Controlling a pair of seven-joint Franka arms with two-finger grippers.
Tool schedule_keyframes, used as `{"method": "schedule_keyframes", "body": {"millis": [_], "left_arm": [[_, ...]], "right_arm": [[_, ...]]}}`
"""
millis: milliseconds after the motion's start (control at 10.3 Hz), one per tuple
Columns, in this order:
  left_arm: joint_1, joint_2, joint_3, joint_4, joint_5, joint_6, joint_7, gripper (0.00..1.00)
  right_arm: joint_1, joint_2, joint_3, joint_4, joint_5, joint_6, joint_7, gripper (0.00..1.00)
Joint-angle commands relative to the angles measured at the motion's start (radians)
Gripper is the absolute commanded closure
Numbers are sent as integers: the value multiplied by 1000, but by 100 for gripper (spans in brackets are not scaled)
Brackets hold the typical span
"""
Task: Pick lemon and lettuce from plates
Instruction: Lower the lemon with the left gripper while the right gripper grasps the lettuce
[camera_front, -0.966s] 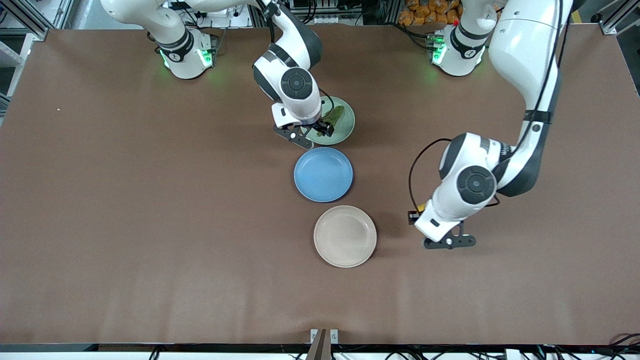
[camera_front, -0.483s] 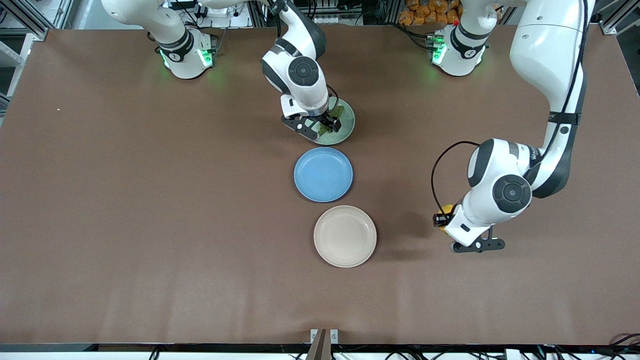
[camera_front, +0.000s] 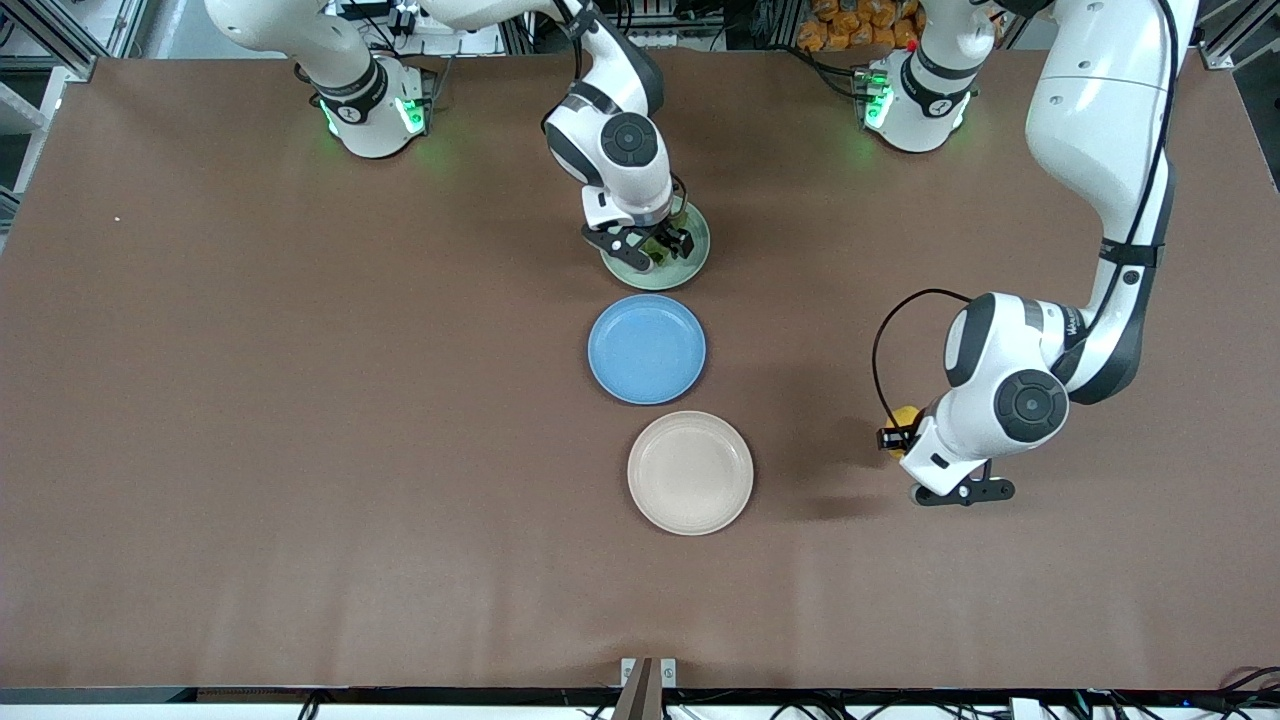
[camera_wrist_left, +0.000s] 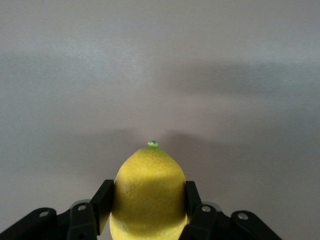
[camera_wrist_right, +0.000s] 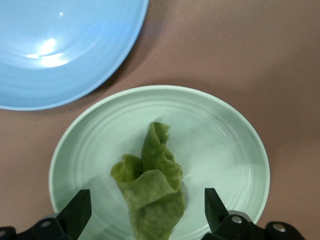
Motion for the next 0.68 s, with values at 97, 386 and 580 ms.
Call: {"method": "schedule_keyframes", "body": {"millis": [97,386,580], "left_arm": [[17,8,-8,1,18,-12,36,73],[34,8,-9,4,-13,-11,-19,0],[43,-5,-11,-23,-64,-11,-28,0]], "right_arm": [[23,35,-8,1,16,56,15,0],[31,56,-10,7,8,59,8,19],[15,53,-10,12,7,41,-9,92]]}}
